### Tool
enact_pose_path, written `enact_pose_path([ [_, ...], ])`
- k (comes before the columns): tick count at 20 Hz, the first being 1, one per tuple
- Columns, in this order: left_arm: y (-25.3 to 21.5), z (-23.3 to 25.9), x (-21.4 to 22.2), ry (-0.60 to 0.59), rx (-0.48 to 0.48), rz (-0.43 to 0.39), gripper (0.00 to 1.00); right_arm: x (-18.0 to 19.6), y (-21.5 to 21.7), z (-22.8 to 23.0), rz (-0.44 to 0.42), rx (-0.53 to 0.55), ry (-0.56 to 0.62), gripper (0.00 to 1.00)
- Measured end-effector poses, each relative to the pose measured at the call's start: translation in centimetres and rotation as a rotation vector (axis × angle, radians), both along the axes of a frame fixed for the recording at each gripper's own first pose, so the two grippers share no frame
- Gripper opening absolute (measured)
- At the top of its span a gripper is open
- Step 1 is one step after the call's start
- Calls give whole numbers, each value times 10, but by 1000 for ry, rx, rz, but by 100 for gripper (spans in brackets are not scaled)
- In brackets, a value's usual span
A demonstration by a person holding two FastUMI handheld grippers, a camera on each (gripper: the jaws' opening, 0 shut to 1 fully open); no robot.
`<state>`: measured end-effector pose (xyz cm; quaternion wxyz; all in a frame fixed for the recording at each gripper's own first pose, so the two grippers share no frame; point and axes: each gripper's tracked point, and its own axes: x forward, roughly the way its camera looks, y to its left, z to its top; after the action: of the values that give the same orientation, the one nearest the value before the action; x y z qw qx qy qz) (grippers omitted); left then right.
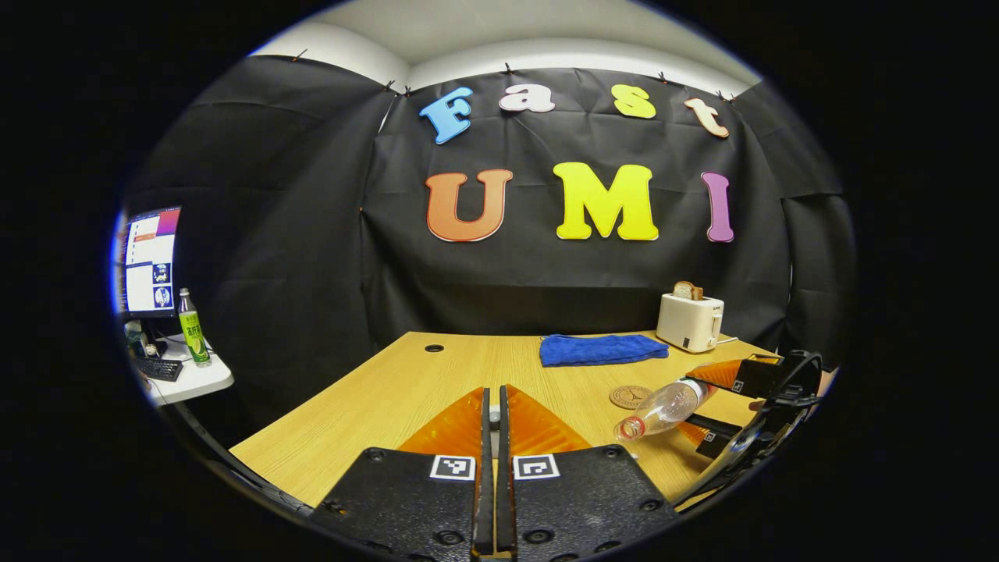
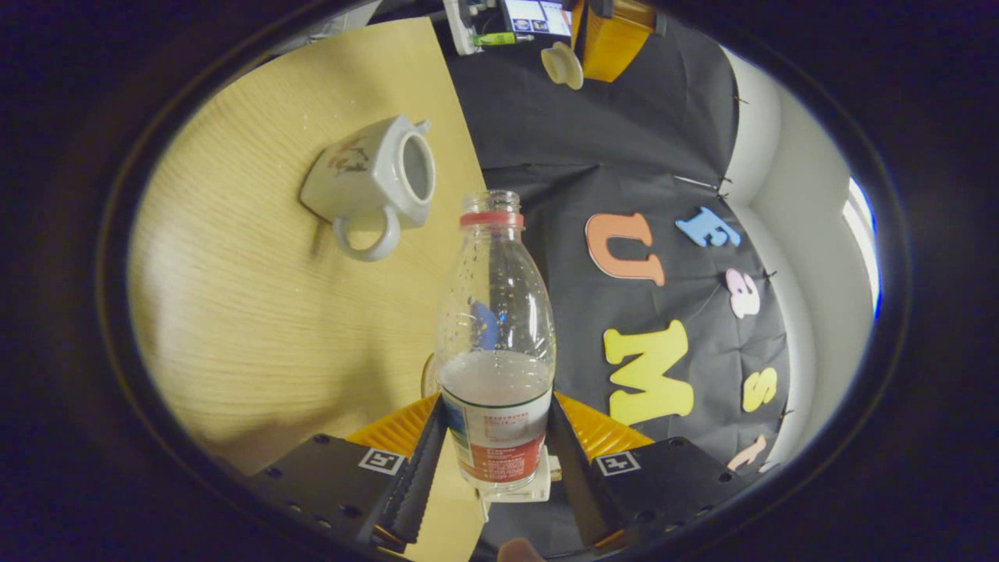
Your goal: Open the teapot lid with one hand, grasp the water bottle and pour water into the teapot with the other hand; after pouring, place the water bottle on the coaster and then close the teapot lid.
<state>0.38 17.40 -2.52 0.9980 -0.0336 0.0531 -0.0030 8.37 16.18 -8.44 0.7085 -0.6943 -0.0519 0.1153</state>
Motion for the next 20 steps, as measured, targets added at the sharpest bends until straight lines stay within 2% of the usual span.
enact_pose_path([
  [20, 6, 3, -3, -2, -30, -1, 4, -1, 20, 17, 81, -256, -101, 71],
])
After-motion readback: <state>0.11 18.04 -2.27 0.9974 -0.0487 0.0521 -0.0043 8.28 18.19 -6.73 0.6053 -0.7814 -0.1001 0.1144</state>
